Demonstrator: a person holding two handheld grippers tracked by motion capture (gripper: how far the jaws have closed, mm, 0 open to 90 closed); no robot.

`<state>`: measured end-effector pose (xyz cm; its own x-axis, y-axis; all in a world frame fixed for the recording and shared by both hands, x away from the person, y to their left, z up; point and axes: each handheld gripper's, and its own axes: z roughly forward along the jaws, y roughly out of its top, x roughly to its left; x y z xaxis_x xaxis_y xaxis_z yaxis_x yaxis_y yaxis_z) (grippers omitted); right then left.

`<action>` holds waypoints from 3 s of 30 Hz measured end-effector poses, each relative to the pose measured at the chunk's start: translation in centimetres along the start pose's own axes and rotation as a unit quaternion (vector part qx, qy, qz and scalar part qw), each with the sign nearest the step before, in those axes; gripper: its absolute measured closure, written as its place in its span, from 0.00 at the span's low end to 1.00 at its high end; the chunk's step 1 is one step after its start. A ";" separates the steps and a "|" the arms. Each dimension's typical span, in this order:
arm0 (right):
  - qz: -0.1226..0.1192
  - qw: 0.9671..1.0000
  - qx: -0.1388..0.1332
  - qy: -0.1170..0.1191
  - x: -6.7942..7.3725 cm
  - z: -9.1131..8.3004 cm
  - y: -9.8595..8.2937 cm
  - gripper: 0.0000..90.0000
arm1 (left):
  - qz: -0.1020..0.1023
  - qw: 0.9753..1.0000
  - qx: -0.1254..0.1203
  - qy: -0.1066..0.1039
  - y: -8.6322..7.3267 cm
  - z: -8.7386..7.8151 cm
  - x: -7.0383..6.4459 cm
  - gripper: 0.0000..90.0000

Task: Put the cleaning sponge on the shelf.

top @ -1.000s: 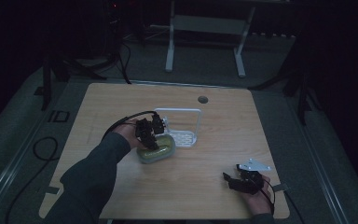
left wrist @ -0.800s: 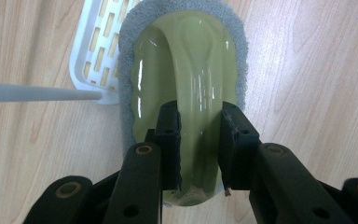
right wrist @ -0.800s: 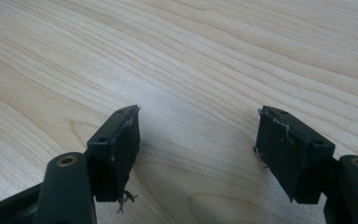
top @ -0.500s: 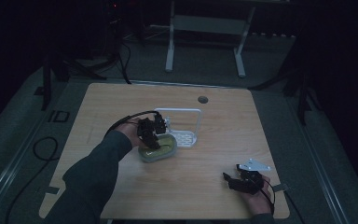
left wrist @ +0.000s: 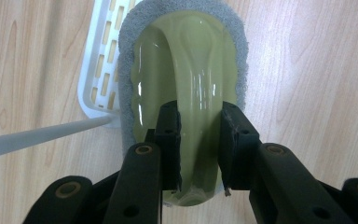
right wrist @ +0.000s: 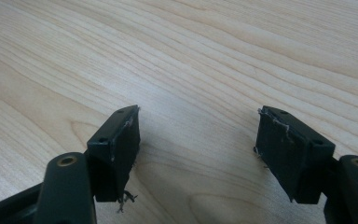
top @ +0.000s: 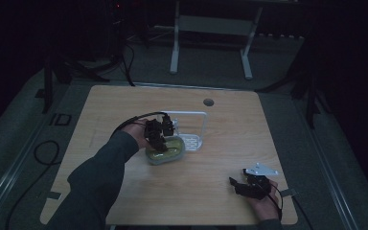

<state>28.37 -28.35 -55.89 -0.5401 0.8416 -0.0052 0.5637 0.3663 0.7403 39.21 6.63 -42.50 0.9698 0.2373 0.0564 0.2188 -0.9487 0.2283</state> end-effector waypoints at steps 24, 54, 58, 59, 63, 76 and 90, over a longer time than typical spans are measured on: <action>-0.001 1.000 0.000 0.000 0.0 0.0 0.0 0.33 | 0.047 0.999 0.007 0.014 1.1 -0.1 0.3 0.80; -0.002 1.000 -0.001 0.001 0.0 0.0 0.0 0.33 | 0.113 0.993 0.007 0.043 2.7 0.9 0.6 0.80; -0.002 1.000 -0.001 0.001 -0.1 0.0 0.0 0.33 | 0.114 0.993 0.009 0.042 3.0 1.2 0.7 0.80; -0.002 1.000 -0.001 0.001 -0.1 0.0 0.0 0.33 | 0.114 0.993 0.010 0.043 3.1 1.3 0.6 0.80; -0.002 1.000 0.000 0.001 -0.1 0.0 0.0 0.33 | 0.115 0.992 0.010 0.045 3.3 1.5 0.7 0.80; -0.002 1.000 -0.001 0.001 0.0 0.0 0.0 0.33 | 0.119 0.991 0.019 0.051 4.2 1.8 0.9 0.80; -0.003 1.000 -0.001 0.001 -0.1 0.0 0.0 0.33 | 0.130 0.989 0.024 0.058 5.0 1.7 1.0 0.80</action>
<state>28.43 -28.39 -55.90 -0.5441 0.8390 -0.0081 0.5598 0.3702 0.7413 41.43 1.82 -42.94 0.9755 0.0033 0.2198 -0.0295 -0.9889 0.1456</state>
